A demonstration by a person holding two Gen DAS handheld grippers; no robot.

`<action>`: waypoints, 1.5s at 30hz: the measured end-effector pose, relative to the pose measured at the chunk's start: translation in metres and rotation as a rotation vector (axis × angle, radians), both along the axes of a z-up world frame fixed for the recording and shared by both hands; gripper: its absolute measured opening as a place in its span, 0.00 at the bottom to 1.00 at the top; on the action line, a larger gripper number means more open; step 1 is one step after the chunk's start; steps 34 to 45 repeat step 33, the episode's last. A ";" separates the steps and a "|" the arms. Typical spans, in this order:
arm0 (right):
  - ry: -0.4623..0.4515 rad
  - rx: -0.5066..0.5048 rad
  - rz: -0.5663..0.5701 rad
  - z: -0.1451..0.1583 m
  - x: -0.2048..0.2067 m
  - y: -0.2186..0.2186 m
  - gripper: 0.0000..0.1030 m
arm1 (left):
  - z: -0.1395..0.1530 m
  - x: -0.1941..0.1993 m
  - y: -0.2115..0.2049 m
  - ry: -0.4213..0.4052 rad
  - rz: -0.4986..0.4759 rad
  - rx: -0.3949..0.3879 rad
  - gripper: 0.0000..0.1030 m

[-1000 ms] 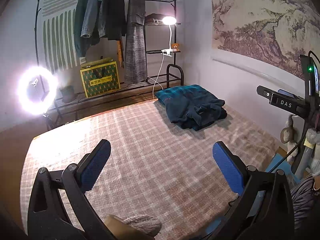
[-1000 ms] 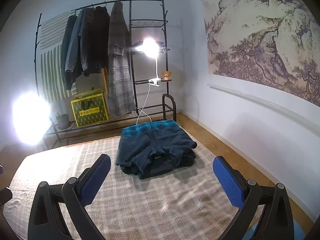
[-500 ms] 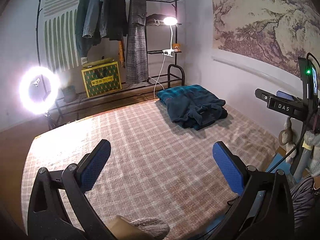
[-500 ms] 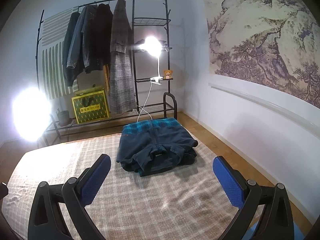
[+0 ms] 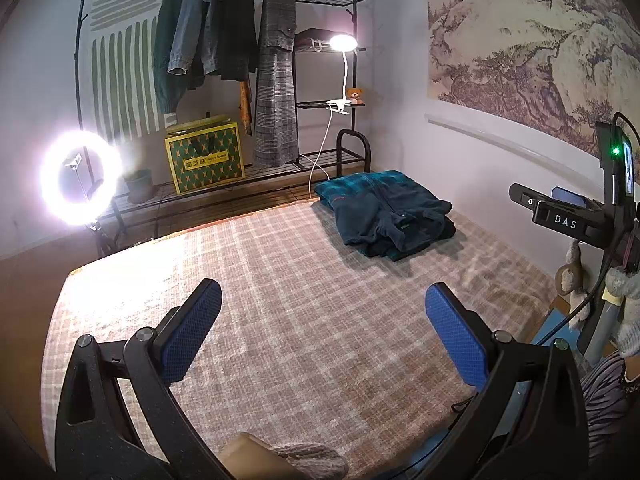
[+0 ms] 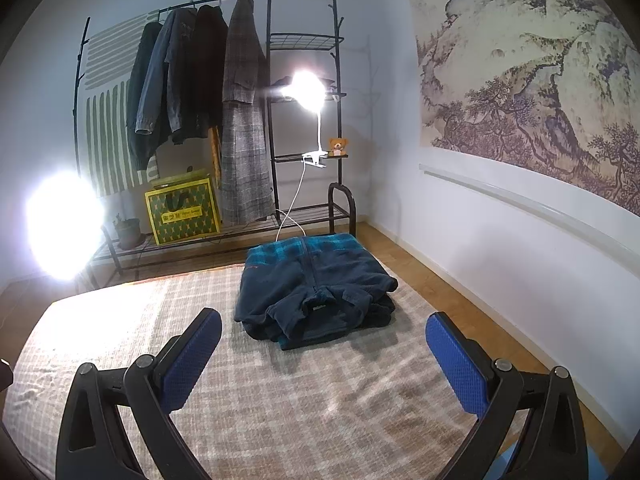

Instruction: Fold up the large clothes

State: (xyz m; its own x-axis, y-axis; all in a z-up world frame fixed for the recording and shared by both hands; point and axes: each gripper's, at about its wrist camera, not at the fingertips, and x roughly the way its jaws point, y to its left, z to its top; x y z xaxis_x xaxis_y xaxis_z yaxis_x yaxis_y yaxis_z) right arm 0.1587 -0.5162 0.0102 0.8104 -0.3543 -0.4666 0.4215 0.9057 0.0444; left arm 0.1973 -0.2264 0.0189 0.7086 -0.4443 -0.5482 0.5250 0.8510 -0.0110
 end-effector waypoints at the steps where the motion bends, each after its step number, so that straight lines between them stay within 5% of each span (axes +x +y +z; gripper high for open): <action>1: 0.000 0.000 0.000 0.000 0.000 0.000 1.00 | 0.000 0.000 0.000 0.000 0.000 0.000 1.00; 45: 0.015 -0.002 0.034 -0.006 0.006 -0.004 1.00 | -0.002 0.000 0.004 -0.009 0.005 -0.005 1.00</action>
